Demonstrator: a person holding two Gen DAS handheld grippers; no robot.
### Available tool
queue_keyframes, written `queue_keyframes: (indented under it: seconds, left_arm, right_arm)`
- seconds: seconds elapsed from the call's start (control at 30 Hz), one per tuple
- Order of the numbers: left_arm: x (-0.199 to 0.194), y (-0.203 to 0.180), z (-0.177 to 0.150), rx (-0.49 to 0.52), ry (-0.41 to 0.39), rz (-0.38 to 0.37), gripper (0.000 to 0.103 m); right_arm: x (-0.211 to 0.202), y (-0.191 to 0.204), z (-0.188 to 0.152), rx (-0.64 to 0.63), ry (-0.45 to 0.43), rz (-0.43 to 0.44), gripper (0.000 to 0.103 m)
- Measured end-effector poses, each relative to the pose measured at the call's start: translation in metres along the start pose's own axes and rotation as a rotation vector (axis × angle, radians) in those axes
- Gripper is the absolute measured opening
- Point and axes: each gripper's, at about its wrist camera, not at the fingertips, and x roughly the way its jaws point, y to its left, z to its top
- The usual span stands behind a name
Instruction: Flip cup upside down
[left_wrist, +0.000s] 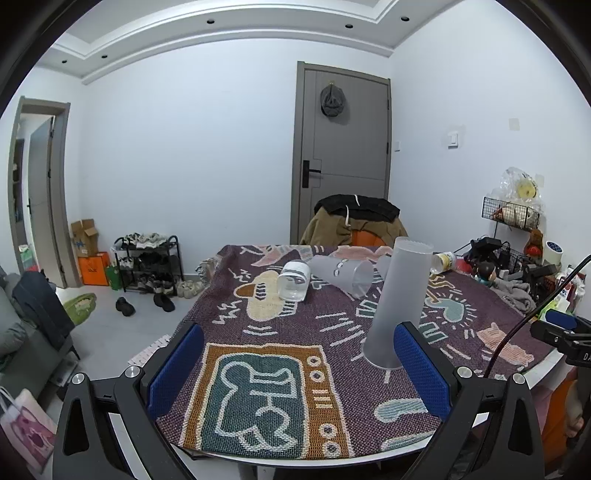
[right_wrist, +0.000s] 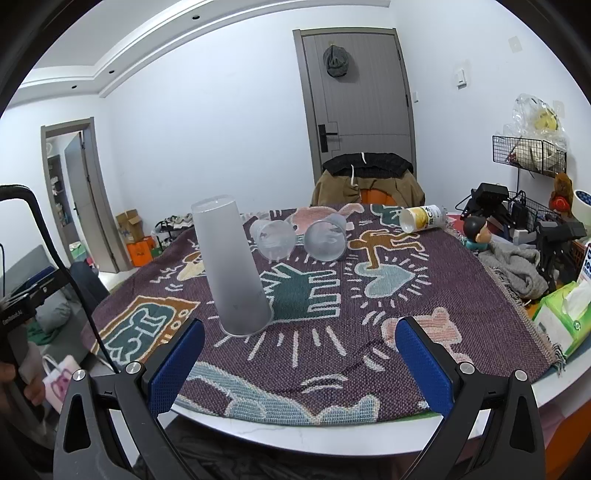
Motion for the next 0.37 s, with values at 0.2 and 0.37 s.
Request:
queue_keyframes:
  seconds: [0.2, 0.37]
  left_arm:
    - [-0.0005, -0.0029, -0.0006, 0.019, -0.006, 0.012, 0.103]
    - [-0.0021, -0.0032, -0.0002, 0.019, -0.009, 0.002, 0.103]
  right_arm:
    - [0.0002, -0.002, -0.0003, 0.003, 0.001, -0.003, 0.103]
    - [0.0009, -0.0017, -0.0004, 0.001, 0.001, -0.004, 0.103]
